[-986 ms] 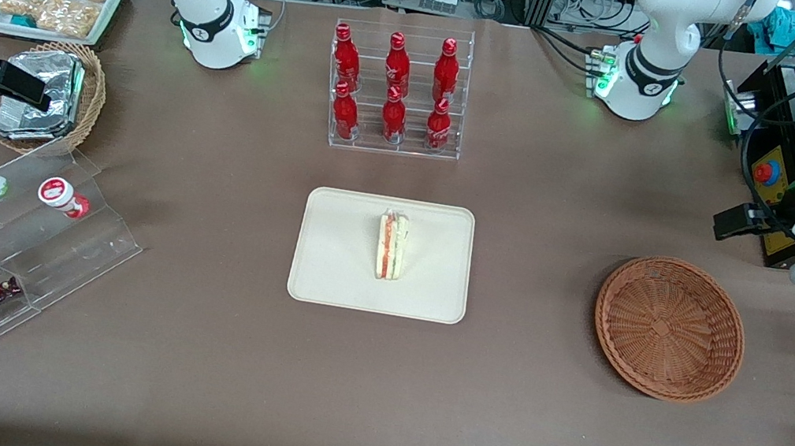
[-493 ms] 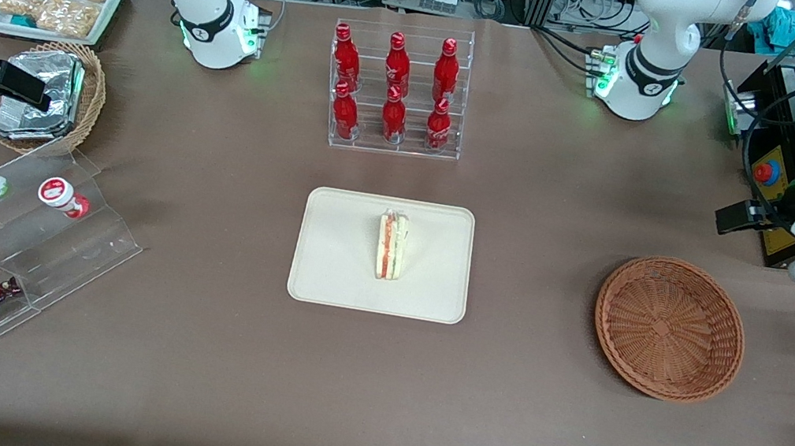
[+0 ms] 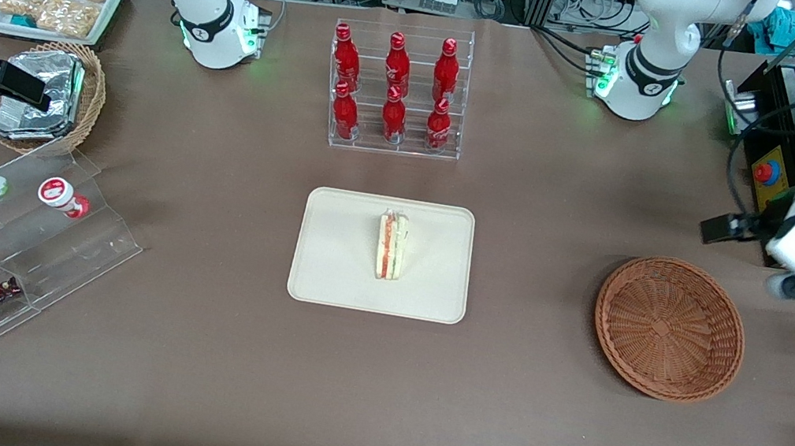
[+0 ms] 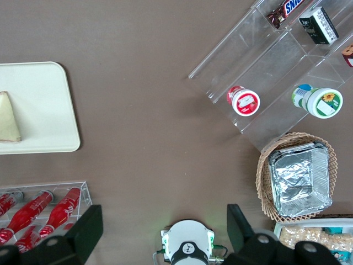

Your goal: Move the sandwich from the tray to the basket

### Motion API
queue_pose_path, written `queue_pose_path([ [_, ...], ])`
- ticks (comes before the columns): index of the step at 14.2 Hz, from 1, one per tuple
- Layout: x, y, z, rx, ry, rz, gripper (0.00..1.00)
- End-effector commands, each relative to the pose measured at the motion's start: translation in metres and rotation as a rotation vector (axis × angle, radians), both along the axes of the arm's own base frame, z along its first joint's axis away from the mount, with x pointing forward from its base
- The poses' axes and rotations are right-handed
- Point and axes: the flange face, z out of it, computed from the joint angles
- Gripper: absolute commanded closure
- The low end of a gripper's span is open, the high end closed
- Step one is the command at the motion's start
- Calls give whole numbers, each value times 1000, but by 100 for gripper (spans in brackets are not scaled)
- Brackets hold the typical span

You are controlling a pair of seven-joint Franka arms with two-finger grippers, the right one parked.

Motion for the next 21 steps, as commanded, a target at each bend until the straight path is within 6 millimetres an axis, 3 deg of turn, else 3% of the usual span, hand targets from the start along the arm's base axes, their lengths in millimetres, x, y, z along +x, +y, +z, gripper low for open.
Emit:
queue_pose_path([
  [1,18,-13,-37,-31,49,-7,0],
  [4,22,-80,-70,-47,50,-107,0],
  [7,14,-135,-125,-89,46,-176,0],
  [11,-20,-194,-188,-154,-18,-231,0],
  [15,-58,-290,-232,-173,-71,-290,0],
  [17,-79,-331,-247,-165,-89,-272,0],
  [21,-117,-398,-254,-163,-105,-235,0],
])
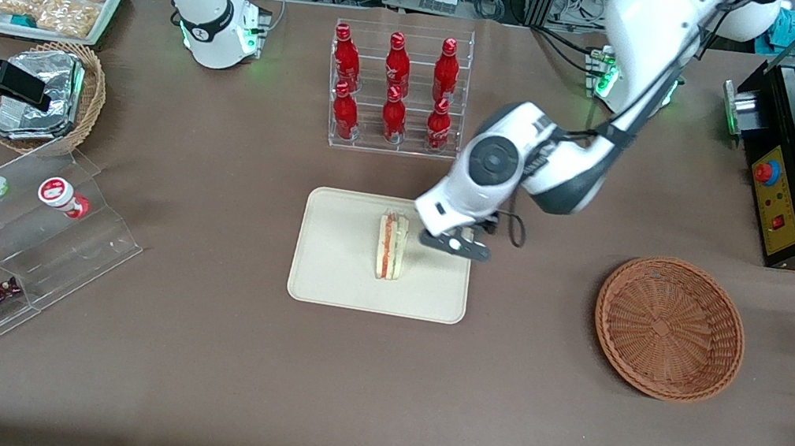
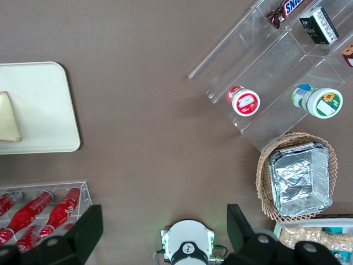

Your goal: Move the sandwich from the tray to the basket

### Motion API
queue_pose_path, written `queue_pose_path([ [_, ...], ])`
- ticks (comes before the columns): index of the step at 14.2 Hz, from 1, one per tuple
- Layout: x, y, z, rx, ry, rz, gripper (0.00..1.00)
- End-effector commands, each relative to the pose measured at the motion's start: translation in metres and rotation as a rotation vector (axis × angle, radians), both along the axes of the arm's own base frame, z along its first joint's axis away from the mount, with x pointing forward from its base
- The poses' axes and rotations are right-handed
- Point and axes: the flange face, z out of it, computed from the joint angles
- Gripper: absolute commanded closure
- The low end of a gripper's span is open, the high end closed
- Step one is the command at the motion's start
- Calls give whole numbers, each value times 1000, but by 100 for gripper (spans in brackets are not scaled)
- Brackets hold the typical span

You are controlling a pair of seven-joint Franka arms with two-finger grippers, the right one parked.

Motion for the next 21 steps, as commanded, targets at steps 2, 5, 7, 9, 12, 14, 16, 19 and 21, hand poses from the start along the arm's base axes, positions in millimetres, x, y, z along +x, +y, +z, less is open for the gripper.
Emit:
queue_pose_path([
  [2,-19,-42,-2,17,-11,71,0],
  [5,-19,-69,-7,36,-45,131,0],
  [7,-10,-85,-14,52,-86,185,0],
  [9,-5,-95,-23,58,-101,210,0],
  [12,0,-99,-35,57,-96,221,0],
  [14,1,-99,-50,67,-83,226,0],
  [16,2,-102,-56,67,-80,231,0],
  [19,2,-101,-60,75,-73,276,31],
  [21,-8,-108,-65,84,-69,283,58],
])
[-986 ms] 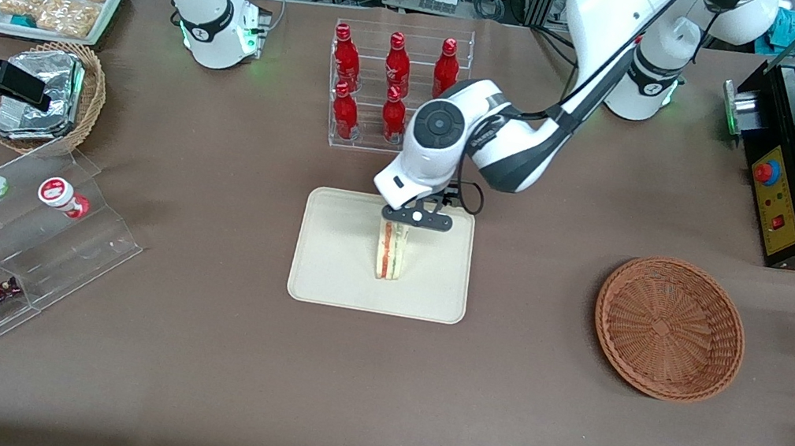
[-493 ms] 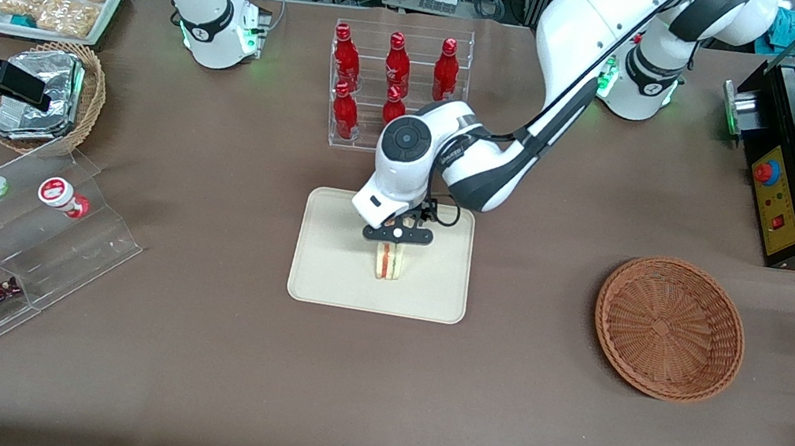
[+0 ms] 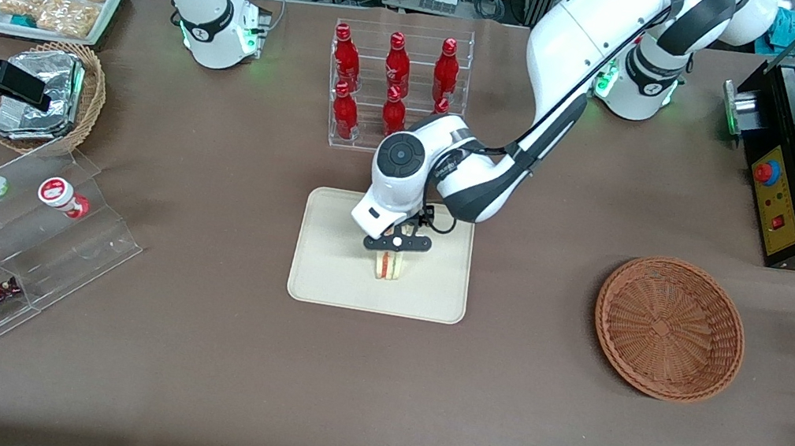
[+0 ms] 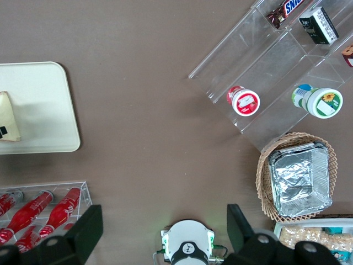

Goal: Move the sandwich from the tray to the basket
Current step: 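Carry the held sandwich with the left gripper over the wicker basket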

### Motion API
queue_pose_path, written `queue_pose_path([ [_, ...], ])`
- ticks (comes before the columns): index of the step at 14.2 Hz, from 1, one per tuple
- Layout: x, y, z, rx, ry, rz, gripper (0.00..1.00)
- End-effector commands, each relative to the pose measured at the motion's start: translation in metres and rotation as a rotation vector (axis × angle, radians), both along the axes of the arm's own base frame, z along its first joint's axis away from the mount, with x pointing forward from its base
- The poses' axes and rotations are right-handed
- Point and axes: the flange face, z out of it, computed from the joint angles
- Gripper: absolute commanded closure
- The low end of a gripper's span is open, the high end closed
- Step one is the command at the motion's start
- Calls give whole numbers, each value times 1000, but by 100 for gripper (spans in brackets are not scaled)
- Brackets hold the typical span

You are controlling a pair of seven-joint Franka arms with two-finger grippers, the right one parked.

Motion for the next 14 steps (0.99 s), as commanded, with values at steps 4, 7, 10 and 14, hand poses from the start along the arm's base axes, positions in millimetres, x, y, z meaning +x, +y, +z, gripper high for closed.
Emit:
queue_pose_path([
  [4,-9,-15,-5,22,-18,75,86],
  [7,7,-6,10,14,-38,107,88],
  [10,55,53,55,37,-63,197,88],
  [14,89,178,117,54,-57,278,88],
])
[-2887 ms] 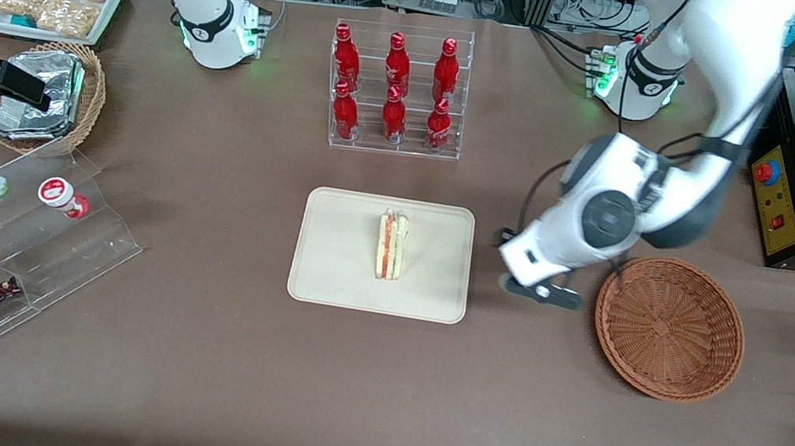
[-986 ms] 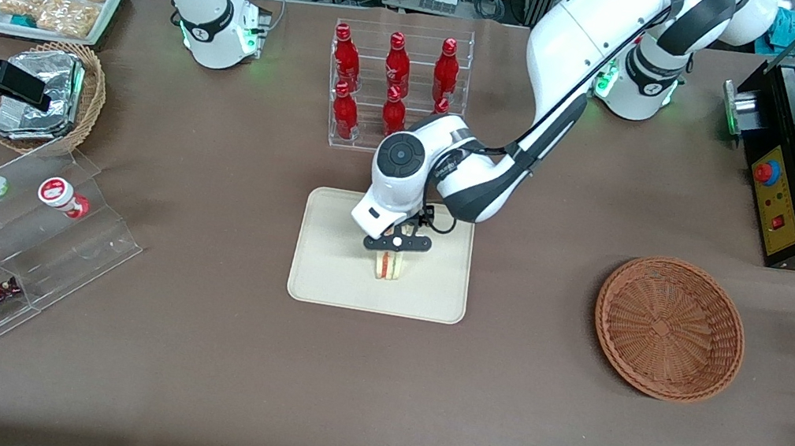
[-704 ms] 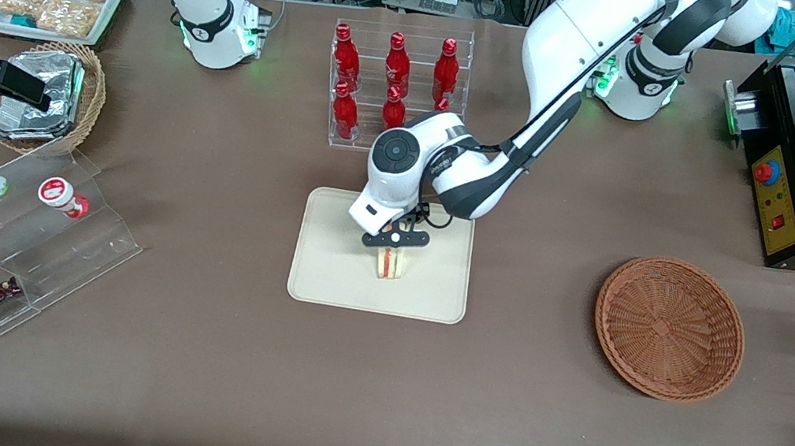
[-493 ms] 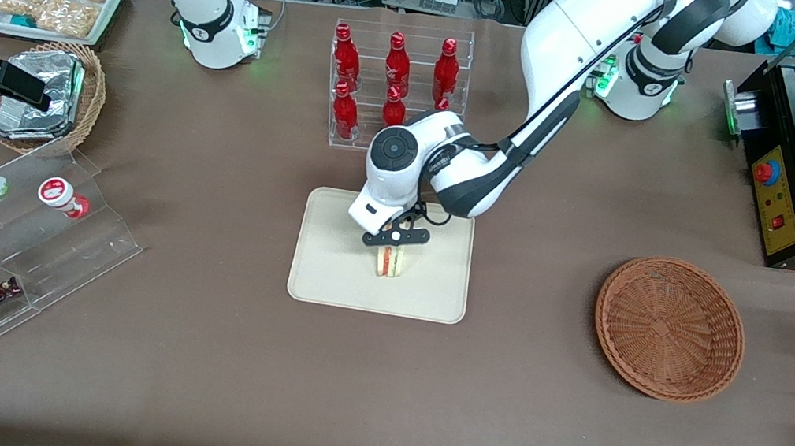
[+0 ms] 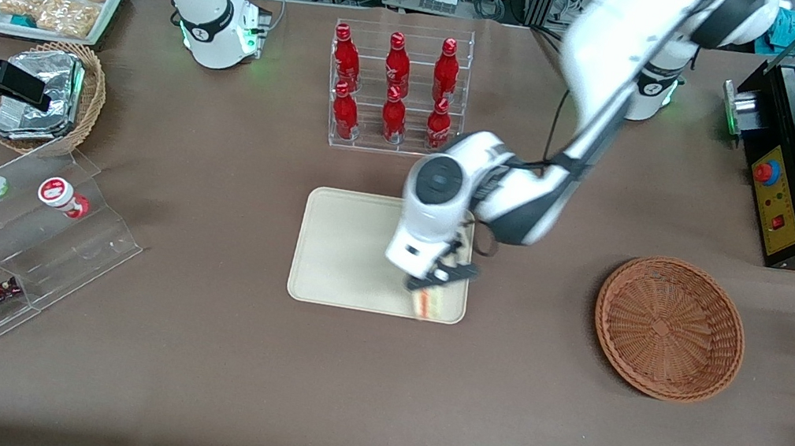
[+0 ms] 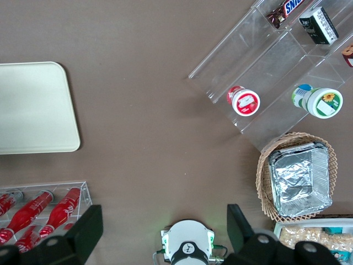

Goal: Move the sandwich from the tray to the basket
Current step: 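Carry the held sandwich with the left gripper over the wicker basket, then lower the sandwich into the wicker basket and open the left gripper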

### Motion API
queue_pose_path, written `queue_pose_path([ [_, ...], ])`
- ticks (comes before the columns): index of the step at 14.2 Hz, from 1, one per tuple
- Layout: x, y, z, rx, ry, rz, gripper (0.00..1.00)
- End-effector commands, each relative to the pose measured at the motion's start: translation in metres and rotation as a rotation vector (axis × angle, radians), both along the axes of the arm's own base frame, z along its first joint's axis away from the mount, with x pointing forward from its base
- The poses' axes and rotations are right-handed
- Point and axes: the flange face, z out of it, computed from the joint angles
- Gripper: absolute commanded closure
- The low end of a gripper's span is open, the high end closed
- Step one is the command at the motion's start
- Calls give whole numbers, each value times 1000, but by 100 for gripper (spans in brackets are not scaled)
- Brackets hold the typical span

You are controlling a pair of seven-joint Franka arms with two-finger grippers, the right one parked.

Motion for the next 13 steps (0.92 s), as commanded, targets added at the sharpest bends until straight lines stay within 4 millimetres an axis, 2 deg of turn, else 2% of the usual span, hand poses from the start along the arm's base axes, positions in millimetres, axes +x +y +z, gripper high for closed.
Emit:
queue_pose_path([
  [1,-12,98,37,-2,40,-9,88],
  [3,-13,182,46,-21,83,-56,87],
  [4,-16,220,42,-13,123,-42,86],
  [7,-10,290,26,8,175,36,86],
  [9,-11,329,24,11,192,103,86],
  [13,-10,382,7,8,225,193,84],
])
